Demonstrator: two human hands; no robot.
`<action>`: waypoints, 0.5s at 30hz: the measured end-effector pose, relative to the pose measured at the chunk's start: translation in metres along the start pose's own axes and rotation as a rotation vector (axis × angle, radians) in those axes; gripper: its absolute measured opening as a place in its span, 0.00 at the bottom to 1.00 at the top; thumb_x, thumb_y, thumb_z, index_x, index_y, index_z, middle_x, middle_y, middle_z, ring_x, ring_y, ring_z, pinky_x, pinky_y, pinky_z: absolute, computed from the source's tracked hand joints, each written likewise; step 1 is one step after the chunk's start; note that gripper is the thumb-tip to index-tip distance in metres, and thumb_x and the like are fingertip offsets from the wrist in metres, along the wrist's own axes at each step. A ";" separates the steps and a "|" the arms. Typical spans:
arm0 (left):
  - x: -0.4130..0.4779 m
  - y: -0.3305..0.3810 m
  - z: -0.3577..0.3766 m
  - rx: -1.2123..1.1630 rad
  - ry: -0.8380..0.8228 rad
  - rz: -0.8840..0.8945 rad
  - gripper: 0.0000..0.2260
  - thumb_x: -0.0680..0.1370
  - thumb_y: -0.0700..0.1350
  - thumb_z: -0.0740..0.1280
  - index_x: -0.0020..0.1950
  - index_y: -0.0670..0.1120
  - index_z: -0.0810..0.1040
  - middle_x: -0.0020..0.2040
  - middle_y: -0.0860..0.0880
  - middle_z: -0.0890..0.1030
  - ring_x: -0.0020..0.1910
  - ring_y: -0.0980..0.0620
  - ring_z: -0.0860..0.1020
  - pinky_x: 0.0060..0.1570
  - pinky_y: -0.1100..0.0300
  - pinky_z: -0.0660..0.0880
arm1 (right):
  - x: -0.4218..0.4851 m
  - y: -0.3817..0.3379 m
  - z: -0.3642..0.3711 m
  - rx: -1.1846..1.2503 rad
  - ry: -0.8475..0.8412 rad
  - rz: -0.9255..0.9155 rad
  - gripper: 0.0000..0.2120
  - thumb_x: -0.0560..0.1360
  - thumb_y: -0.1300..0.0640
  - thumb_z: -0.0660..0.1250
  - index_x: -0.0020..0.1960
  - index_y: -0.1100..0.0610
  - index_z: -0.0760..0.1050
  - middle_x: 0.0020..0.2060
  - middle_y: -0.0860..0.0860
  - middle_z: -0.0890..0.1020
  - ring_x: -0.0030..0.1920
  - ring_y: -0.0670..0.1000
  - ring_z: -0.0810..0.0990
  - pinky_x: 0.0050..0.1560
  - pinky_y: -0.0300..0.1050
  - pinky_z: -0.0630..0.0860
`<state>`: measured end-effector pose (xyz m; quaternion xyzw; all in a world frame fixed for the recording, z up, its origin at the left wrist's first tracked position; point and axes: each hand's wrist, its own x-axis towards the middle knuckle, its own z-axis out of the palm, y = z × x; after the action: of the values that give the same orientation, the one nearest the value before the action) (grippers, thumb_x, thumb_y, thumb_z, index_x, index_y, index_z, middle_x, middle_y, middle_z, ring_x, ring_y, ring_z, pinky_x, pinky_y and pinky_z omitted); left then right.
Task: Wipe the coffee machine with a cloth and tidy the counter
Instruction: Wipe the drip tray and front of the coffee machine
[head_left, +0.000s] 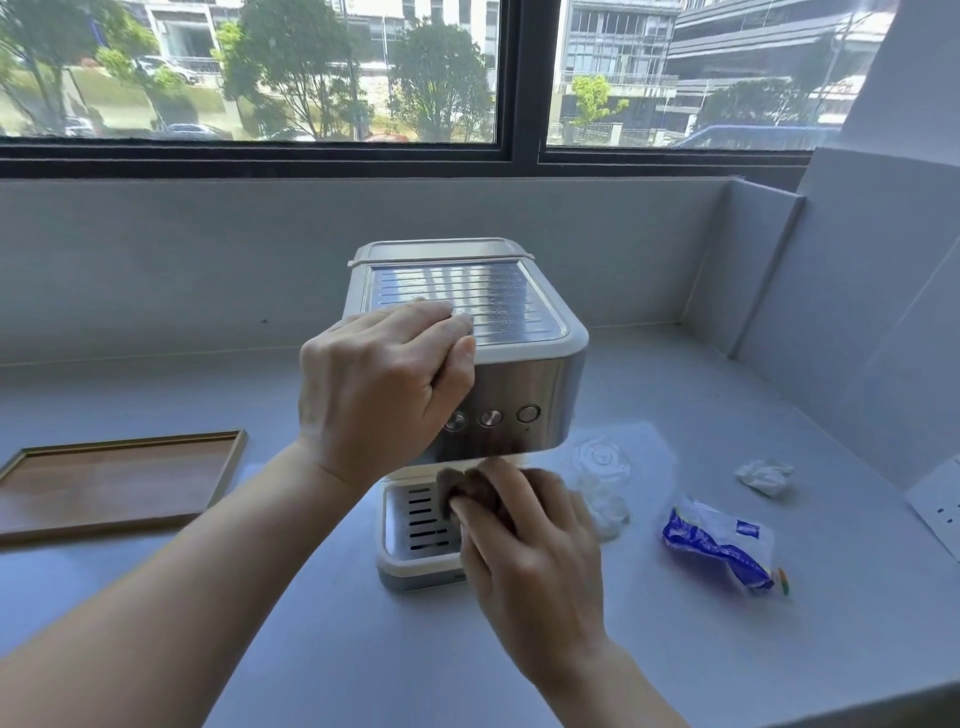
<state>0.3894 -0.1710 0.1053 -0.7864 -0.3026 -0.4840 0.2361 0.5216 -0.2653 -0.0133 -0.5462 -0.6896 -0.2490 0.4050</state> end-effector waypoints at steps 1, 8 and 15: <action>0.000 0.000 0.000 -0.004 -0.008 -0.007 0.12 0.82 0.48 0.62 0.51 0.49 0.85 0.50 0.53 0.86 0.47 0.49 0.85 0.36 0.51 0.78 | -0.007 0.001 0.000 0.010 -0.037 0.008 0.09 0.73 0.60 0.70 0.51 0.50 0.80 0.58 0.49 0.80 0.50 0.58 0.78 0.42 0.54 0.73; 0.005 0.007 -0.017 -0.156 -0.181 -0.197 0.11 0.81 0.45 0.63 0.54 0.47 0.85 0.56 0.50 0.85 0.56 0.49 0.83 0.50 0.50 0.80 | -0.018 0.002 -0.029 0.214 -0.105 0.174 0.09 0.73 0.57 0.71 0.50 0.47 0.81 0.60 0.51 0.77 0.51 0.56 0.76 0.46 0.50 0.78; -0.032 -0.001 -0.071 -0.329 -0.065 -0.493 0.17 0.82 0.45 0.57 0.65 0.40 0.78 0.66 0.46 0.79 0.68 0.50 0.74 0.68 0.57 0.70 | -0.010 -0.007 -0.052 0.307 -0.332 0.239 0.11 0.70 0.56 0.73 0.50 0.45 0.81 0.60 0.45 0.70 0.52 0.55 0.76 0.46 0.47 0.79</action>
<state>0.3337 -0.2252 0.1064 -0.7321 -0.4093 -0.5438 -0.0288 0.5307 -0.3141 0.0076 -0.5894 -0.7070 0.0016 0.3909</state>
